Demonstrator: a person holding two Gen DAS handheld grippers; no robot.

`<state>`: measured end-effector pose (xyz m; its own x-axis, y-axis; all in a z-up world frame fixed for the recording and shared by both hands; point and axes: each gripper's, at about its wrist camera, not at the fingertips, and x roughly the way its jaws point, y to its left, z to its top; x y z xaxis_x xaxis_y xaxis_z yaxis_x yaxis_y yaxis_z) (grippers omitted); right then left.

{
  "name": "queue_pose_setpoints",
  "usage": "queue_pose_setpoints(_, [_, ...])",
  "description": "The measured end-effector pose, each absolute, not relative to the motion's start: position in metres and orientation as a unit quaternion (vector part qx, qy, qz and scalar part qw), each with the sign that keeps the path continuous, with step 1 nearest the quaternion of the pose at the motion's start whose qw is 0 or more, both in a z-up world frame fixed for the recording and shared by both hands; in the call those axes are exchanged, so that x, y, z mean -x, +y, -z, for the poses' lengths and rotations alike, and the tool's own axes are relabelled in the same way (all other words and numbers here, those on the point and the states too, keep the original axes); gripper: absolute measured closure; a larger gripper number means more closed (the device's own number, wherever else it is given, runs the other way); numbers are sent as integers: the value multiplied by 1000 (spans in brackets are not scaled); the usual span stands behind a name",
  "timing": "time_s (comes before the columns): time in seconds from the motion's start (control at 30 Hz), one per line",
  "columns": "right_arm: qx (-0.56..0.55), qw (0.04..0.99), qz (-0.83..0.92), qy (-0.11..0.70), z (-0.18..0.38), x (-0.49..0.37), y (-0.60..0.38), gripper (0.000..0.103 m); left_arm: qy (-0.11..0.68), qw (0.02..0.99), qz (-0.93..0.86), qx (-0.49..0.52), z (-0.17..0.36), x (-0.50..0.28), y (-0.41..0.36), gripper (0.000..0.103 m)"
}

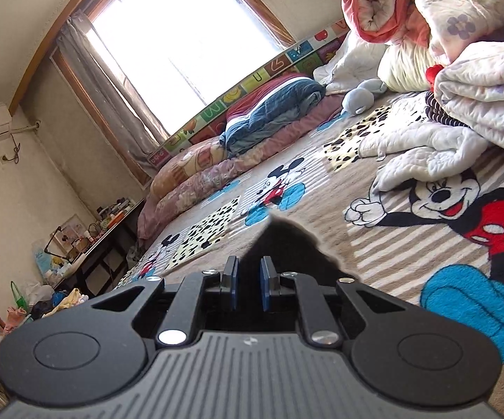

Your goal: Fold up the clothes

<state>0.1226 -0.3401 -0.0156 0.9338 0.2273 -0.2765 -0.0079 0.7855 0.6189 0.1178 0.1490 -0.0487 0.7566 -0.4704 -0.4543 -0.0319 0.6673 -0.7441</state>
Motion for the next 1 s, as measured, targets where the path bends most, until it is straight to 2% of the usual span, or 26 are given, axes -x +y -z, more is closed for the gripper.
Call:
queue_pose_setpoints(0.13, [-330,923,-51,191,31,-126,-360,88,332,854,126,381,53,-123,142,42])
queue_pose_setpoints(0.23, [-339,911,-41,232,40,-134,-364,77,334,854,127,377,54,-126,138,42])
queue_pose_setpoints(0.27, [-340,906,-34,251,43,-136,-362,66,335,855,128,376,54,-127,137,42])
queue_pose_setpoints(0.3, [-339,902,-29,267,45,-140,-360,48,335,854,129,375,54,-128,135,42])
queue_pose_setpoints(0.33, [-338,897,-23,282,48,-143,-357,40,336,854,131,375,54,-129,134,42])
queue_pose_setpoints(0.37, [-338,894,-18,293,49,-147,-354,36,337,854,132,374,54,-130,132,42])
queue_pose_setpoints(0.57, [-369,862,5,348,59,-175,-348,35,340,851,135,376,56,-133,132,42])
queue_pose_setpoints(0.77, [-363,865,16,346,66,-189,-343,48,335,848,138,387,55,-133,139,42])
queue_pose_setpoints(0.83, [-369,865,11,341,68,-190,-343,59,334,848,138,388,55,-133,140,41])
queue_pose_setpoints(0.87, [-372,864,8,338,68,-191,-343,78,334,847,137,389,55,-133,141,41])
queue_pose_setpoints(0.9, [-375,864,5,335,69,-192,-344,92,334,847,137,390,55,-133,142,41])
queue_pose_setpoints(1.0, [-384,864,-3,326,71,-195,-344,93,333,846,138,392,55,-133,144,41])
